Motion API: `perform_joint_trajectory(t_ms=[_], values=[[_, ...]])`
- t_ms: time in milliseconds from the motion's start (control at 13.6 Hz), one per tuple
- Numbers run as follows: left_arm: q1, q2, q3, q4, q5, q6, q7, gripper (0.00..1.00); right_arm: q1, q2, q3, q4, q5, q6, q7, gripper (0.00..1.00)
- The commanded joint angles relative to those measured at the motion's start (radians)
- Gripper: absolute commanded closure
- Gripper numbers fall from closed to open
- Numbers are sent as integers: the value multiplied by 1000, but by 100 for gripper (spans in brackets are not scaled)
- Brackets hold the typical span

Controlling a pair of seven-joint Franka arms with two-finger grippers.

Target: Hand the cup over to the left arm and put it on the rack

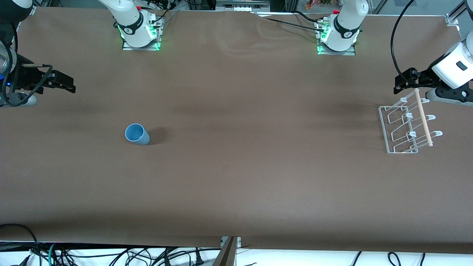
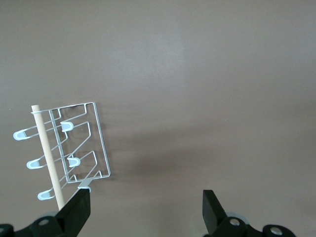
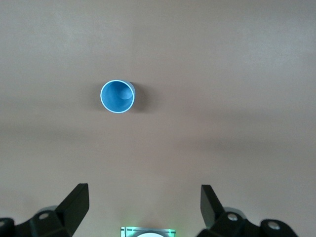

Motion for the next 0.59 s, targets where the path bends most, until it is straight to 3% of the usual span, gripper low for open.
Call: perform_joint_trajectory(t_ms=[0,294,514], values=[[1,7,0,21,0,-14,13,0,-1,-1,0,10,-13,-6,-13,0],[0,7,0,21,0,-14,13,0,-1,14,0,10,-12,-1,-10,0],[0,7,0,21,0,-14,13,0,3,81,2,-4,-1,23,-13,0]])
